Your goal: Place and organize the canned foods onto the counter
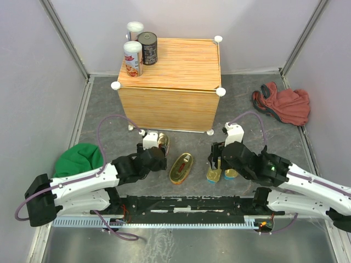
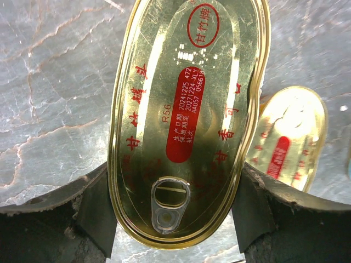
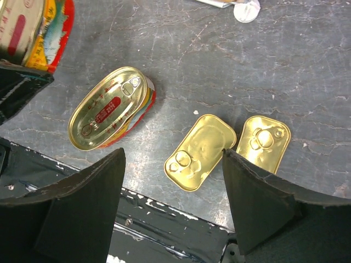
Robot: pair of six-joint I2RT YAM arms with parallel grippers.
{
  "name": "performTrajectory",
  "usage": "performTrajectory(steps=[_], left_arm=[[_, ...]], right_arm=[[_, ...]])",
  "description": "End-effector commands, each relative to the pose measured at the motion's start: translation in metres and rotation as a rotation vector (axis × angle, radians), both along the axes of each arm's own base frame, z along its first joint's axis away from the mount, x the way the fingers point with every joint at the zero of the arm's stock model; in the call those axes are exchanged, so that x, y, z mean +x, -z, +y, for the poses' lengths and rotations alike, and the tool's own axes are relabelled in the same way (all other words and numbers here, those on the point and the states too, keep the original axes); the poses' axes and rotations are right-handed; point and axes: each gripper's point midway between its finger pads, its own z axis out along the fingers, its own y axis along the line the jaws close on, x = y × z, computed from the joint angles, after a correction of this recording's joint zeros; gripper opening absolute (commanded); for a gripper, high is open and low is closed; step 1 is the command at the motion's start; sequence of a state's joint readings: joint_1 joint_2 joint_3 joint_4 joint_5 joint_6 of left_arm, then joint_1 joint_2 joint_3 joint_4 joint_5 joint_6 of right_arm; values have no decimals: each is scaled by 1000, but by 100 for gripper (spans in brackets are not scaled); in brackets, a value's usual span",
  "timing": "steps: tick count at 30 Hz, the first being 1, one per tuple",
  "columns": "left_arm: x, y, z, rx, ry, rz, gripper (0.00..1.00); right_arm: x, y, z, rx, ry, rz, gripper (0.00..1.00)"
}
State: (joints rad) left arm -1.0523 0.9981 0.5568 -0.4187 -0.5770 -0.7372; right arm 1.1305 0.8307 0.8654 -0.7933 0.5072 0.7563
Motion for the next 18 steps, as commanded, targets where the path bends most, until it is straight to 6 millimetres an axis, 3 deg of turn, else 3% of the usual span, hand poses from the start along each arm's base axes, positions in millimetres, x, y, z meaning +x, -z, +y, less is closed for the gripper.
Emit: performTrajectory(steps=[1, 7, 8, 18], left_arm=[[19, -68, -18, -121, -34, -127, 5], [22, -112, -28, -114, -10, -141, 3], [24, -128, -31, -113, -9, -151, 3], [37, -207, -57, -111, 28, -199, 3]], right_arm=[[5, -18, -10, 23, 45, -47, 79], [3, -28, -19, 23, 56, -62, 79], [4, -32, -21, 32, 64, -69, 79], [4, -65, -29, 60, 64, -114, 79]])
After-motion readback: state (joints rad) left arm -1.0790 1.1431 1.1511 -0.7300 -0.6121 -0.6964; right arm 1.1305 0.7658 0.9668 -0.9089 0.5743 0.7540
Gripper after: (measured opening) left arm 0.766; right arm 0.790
